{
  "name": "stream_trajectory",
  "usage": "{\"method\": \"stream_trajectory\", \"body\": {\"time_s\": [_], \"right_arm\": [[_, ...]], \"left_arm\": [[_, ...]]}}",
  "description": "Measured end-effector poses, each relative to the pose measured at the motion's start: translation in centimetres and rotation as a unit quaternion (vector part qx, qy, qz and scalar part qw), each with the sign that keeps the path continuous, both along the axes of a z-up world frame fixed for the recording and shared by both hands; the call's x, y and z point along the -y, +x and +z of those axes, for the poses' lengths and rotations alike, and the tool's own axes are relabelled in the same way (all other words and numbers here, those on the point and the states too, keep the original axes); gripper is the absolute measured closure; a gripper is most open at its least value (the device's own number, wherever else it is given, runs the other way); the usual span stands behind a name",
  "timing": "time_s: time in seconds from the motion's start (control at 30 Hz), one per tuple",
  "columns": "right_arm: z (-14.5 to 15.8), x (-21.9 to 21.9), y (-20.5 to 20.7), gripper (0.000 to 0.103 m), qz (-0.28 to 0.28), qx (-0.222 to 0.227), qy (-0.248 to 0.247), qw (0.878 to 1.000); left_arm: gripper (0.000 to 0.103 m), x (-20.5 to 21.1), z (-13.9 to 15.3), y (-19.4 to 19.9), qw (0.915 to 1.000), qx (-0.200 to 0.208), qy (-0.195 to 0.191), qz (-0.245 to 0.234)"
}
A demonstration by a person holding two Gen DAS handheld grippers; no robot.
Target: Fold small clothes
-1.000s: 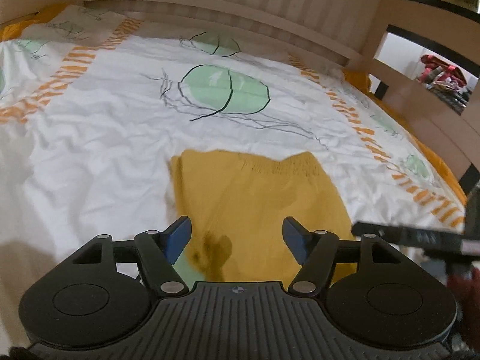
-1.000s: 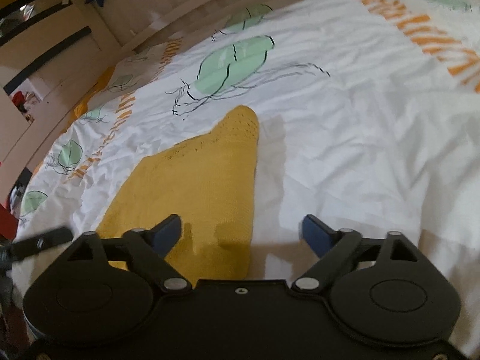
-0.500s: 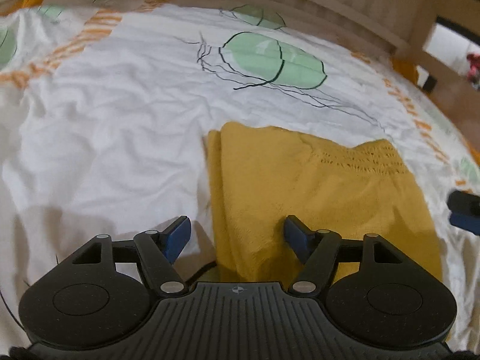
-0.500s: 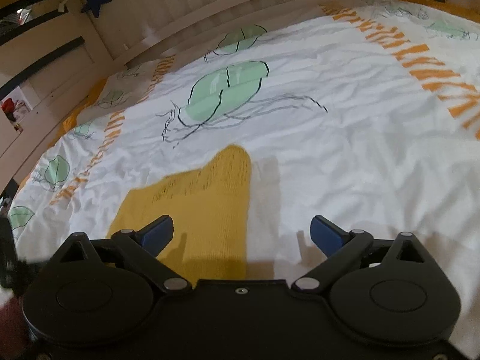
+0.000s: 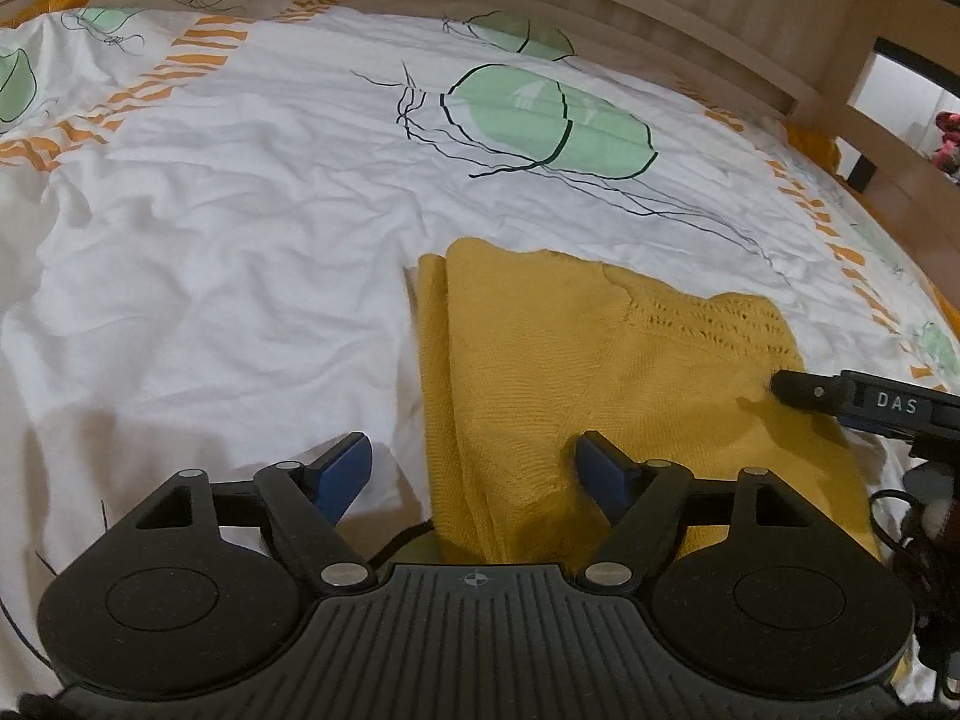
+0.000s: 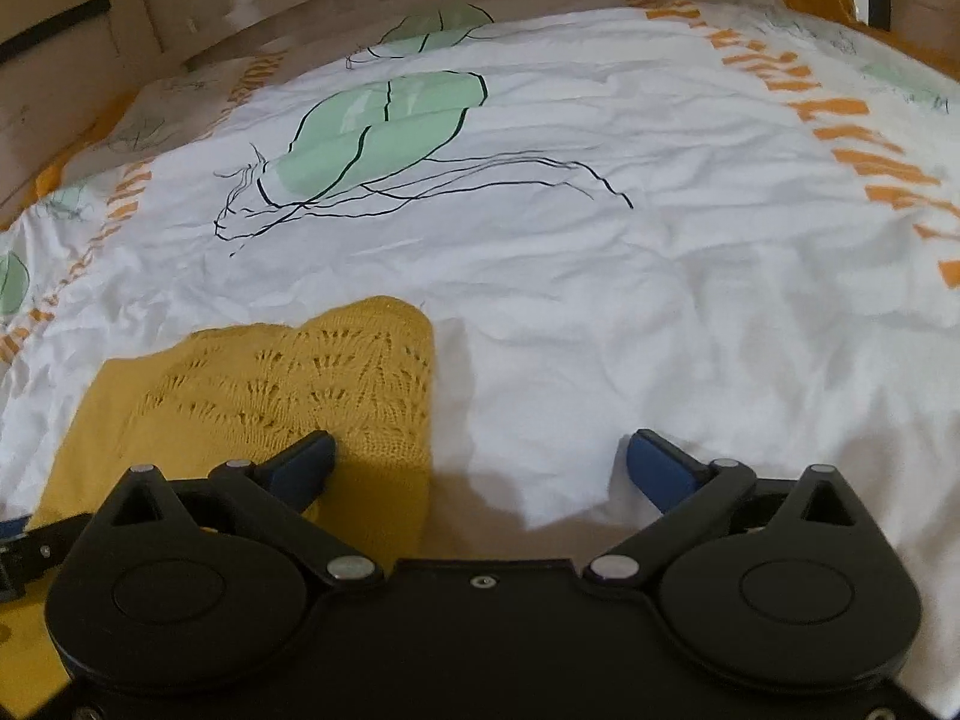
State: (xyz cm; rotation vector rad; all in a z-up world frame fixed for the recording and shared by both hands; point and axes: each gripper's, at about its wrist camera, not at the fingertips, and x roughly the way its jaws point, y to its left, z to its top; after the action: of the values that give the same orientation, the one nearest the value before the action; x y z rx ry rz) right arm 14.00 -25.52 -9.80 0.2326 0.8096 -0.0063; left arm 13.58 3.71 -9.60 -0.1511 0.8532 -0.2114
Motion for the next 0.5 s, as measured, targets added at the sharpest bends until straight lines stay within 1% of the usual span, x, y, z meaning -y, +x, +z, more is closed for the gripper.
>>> {"method": "stream_trajectory", "body": {"time_s": [0.2, 0.23, 0.33, 0.37, 0.43, 0.5], "right_arm": [[0.3, 0.5, -0.2, 0.001, -0.003, 0.002, 0.01, 1.0], [0.4, 0.6, -0.3, 0.001, -0.004, 0.002, 0.011, 1.0], [0.7, 1.0, -1.2, 0.001, -0.01, 0.003, 0.022, 1.0], [0.9, 1.2, -1.4, 0.001, -0.011, 0.003, 0.028, 1.0], [1.6, 1.3, -2.4, 0.001, -0.016, 0.009, 0.033, 0.999], [2.6, 1.4, -3.5, 0.001, -0.017, 0.024, 0.034, 0.999]], "left_arm": [[0.018, -0.2, 0.1, -0.1, 1.0, -0.001, -0.001, -0.005], [0.013, -0.3, 0.2, -0.3, 1.0, -0.002, -0.001, -0.005], [0.01, -0.6, 0.6, -0.9, 1.0, 0.0, 0.004, 0.001], [0.008, -0.7, 0.9, -1.2, 1.0, 0.001, 0.006, 0.006], [0.008, -0.8, 1.4, -1.9, 0.9999, 0.005, 0.009, 0.011], [0.007, -0.9, 2.1, -2.6, 0.9999, 0.009, 0.009, 0.009]]}}
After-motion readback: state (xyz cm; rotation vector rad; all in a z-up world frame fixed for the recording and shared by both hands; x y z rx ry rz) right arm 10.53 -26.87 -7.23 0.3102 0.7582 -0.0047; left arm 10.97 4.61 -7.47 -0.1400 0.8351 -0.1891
